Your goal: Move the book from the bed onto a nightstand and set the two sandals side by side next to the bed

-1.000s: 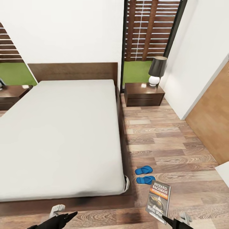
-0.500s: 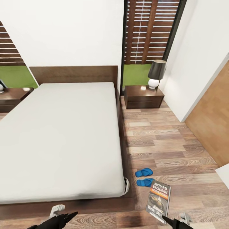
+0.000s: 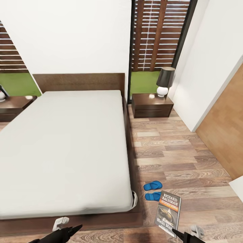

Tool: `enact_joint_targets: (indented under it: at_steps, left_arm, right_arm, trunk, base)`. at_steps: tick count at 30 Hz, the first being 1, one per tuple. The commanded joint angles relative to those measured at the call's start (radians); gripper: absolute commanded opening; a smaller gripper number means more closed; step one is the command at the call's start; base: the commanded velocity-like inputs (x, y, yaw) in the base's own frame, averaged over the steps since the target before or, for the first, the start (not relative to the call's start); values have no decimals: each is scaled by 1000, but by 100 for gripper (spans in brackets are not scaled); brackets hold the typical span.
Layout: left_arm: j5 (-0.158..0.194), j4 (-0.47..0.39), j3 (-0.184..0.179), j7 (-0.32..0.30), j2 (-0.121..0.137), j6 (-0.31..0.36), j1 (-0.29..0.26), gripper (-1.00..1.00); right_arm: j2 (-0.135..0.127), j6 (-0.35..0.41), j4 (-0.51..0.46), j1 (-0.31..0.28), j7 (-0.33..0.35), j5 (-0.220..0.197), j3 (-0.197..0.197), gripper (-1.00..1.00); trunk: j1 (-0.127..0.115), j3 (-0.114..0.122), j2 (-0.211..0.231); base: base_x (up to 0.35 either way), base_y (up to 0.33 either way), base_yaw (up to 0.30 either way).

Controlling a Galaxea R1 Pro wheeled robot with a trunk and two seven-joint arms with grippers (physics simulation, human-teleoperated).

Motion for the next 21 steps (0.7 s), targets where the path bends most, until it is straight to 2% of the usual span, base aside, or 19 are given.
enact_joint_targets:
  at_steps: [1,21]
  left_arm:
    - [9,2,-8,-2,0,-5,-1,100]
    - [9,2,-7,-2,-14,-6,-1,100]
  right_arm:
    - [0,10,0,0,3,-6,-2,-100]
    - [1,11,0,0,3,-6,-2,-100]
  trunk:
    - [0,1,-1]
    - [0,34,-1]
  base:
    - [0,0,0]
    - [0,0,0]
